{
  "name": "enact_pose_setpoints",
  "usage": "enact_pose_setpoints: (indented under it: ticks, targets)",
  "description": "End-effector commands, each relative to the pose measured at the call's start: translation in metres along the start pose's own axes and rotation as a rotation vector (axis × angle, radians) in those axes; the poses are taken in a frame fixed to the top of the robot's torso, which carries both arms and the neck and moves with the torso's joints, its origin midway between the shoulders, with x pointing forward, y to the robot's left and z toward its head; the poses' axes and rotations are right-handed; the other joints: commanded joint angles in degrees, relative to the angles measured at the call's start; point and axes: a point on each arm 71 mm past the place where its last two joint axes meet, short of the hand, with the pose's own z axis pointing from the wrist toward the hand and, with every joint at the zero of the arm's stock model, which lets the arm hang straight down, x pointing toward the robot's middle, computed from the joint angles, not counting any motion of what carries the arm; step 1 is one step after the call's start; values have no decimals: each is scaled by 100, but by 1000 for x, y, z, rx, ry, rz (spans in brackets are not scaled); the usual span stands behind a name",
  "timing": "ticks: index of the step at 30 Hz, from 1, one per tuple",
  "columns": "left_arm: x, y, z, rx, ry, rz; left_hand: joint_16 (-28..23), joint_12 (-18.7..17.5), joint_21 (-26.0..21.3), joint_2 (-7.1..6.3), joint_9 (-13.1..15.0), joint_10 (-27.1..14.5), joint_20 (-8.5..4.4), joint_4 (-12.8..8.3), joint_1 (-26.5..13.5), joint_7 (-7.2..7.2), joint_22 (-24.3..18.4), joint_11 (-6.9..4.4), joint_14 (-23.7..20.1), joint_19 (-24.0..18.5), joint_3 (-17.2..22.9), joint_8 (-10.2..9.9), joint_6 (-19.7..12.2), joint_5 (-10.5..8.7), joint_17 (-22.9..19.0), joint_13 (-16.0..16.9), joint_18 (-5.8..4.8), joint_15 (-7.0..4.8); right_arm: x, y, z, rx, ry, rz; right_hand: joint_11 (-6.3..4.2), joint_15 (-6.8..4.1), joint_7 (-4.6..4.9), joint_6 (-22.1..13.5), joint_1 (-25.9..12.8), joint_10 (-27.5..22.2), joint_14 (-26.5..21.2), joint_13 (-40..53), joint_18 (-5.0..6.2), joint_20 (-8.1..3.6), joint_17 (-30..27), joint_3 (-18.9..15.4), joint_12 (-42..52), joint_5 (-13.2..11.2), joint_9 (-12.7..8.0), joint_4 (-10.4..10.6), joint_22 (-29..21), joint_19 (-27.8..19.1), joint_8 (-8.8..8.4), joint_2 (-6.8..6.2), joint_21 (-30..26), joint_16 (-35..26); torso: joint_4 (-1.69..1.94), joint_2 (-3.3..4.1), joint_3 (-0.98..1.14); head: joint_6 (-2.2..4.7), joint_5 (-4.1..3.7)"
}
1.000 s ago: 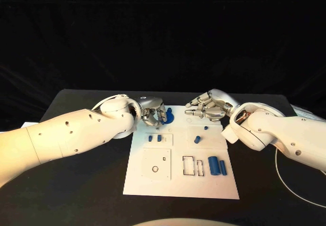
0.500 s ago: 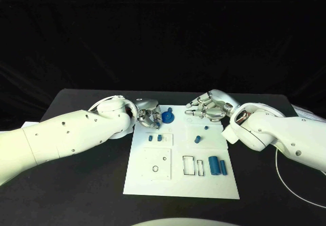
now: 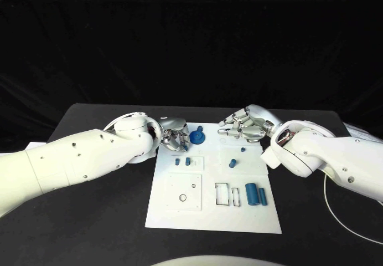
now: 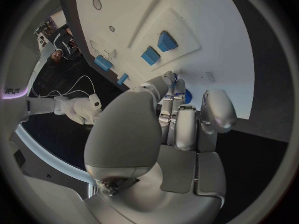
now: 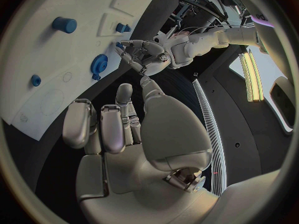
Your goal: Assemble the parts on the task board
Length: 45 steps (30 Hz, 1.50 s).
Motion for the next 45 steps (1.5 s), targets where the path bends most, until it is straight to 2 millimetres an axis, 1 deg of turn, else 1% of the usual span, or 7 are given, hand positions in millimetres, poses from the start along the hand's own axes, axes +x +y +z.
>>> enact_pose_setpoints:
  ticks: [1,6,12,17,36,42,45]
  targets:
    - [3,-1,1,-2,27,-5,12,-22,38,2,9,46,13,-5,-63,31,9,6,139,6,34,-15,29,32,-10,7,-50,6,2,1,0,-10,15,-1,-5,-6,-8,45,13,-28,232,-1,48,-6,-6,-33,-1,21,2,9,-5,-31,20,62,-36,-27,-2,-1,2,-7,7]
    - [6,-1,3,-8,32,-5,12,-28,38,-8,8,51,13,-12,-74,29,11,5,138,5,37,-19,32,30,-12,10,-50,6,2,1,0,-10,16,-1,-5,-6,-8,45,13,-28,232,-1,48,-6,-6,-33,-1,21,2,9,-5,-31,20,62,-36,-27,-5,1,-3,-17,-4]
    - [9,3,4,-23,39,-2,7,-34,33,-15,8,52,13,-17,-80,29,10,4,136,3,39,-23,31,29,-22,11,-49,5,2,1,0,-11,20,1,-5,-6,-8,45,13,-28,232,-1,48,-6,-6,-33,-1,21,2,9,-5,-31,20,62,-36,-27,-8,-3,5,-27,2]
    - [10,4,4,-31,44,-2,7,-35,32,-16,7,51,13,-18,-81,28,10,4,136,2,40,-24,31,29,-24,12,-48,5,2,0,0,-12,23,2,-6,-7,-7,44,19,-34,233,-11,49,-6,-7,-38,-7,24,2,12,-6,-31,21,72,-37,-29,0,0,0,-36,-3]
    - [12,4,3,-28,70,2,-5,-56,24,-39,6,60,13,-38,-110,13,11,-1,130,-4,53,-37,37,27,-51,19,-46,2,2,0,0,-13,26,4,-6,-7,-7,44,20,-34,233,-12,49,-6,-7,-38,-8,24,2,12,-6,-31,21,73,-37,-29,0,-4,0,-58,-7]
    - [12,4,3,-33,71,2,-31,-169,-13,-90,-22,-25,24,-40,-228,39,4,28,114,-25,84,-128,-51,28,-113,4,-41,23,2,0,0,-12,25,4,-6,-7,-7,44,20,-35,232,-14,49,-6,-8,-39,-9,25,2,12,-8,-32,21,74,-38,-30,-5,-5,1,-57,2]
    - [12,5,3,-37,67,0,-49,-307,-19,-168,-109,-177,56,-31,-327,85,12,87,102,-34,132,-355,-392,33,-161,-37,-46,74,2,0,0,-12,24,3,-6,-7,-7,43,25,-42,231,-24,51,-6,-15,-41,-18,26,2,13,-20,-39,20,78,-44,-35,-3,-4,3,-52,0]
